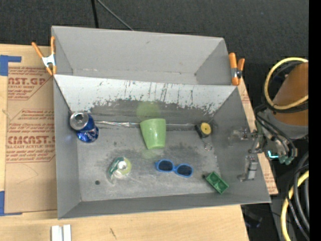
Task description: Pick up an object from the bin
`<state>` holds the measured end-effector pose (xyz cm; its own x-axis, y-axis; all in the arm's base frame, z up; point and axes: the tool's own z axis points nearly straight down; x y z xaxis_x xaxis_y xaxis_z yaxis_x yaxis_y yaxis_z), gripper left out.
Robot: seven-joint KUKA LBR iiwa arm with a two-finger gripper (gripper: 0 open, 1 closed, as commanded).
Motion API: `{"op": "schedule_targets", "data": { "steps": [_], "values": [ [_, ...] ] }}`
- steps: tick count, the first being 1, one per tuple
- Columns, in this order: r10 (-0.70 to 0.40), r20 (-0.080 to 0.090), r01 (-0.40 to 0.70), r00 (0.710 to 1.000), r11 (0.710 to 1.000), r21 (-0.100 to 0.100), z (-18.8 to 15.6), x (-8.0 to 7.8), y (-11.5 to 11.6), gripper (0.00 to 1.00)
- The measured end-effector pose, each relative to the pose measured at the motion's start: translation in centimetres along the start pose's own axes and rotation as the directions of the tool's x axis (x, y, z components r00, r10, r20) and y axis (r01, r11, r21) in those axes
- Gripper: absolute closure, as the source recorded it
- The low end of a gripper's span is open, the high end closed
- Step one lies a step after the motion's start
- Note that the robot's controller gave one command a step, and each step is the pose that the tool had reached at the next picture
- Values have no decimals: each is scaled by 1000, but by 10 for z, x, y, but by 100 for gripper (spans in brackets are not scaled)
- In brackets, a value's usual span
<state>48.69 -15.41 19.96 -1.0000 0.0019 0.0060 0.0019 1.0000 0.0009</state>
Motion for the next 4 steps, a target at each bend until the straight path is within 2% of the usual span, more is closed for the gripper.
{"op": "schedule_targets", "data": {
  "steps": [1, 2, 3, 4],
  "values": [
    [-174, 3, 174, 985, 985, -1, 133, -10, 34, 0],
    [-86, 13, 86, 996, 996, 2, 129, -3, 48, 0],
    [-9, 12, 9, 1000, 1000, 1, 129, -1, 19, 0],
    [-11, 7, 11, 1000, 1000, 2, 130, 0, 20, 100]
  ]
}}
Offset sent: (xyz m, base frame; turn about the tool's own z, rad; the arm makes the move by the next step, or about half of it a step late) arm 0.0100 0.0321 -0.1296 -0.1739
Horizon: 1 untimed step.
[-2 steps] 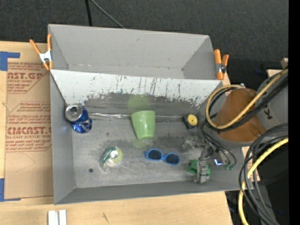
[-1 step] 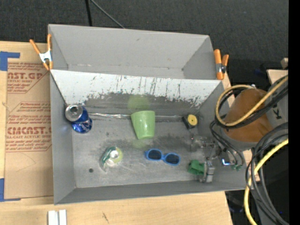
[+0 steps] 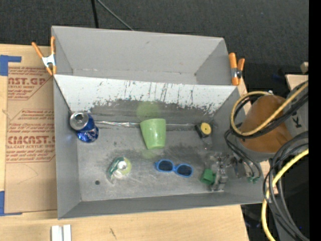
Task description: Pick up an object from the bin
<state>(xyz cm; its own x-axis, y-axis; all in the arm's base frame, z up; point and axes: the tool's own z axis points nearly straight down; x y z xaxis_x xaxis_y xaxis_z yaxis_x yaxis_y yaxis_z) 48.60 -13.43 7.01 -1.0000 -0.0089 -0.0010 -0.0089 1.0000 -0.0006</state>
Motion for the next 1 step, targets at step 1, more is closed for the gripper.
{"op": "schedule_targets", "data": {
  "steps": [1],
  "values": [
    [-32, 6, 32, 999, 999, 0, -70, -4, 31, 100]
  ]
}}
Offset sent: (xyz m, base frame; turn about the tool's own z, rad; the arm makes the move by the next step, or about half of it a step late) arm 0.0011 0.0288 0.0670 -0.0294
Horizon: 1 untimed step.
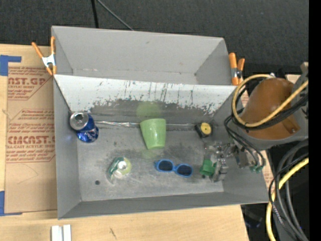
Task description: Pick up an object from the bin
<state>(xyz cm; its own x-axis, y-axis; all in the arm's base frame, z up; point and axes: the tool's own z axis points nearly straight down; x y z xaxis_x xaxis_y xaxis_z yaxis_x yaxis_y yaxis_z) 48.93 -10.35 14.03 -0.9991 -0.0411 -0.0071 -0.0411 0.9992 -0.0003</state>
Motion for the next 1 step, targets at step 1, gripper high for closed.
{"op": "schedule_targets", "data": {
  "steps": [1],
  "values": [
    [-27, 4, 27, 1000, 1000, 1, -97, -16, 19, 100]
  ]
}}
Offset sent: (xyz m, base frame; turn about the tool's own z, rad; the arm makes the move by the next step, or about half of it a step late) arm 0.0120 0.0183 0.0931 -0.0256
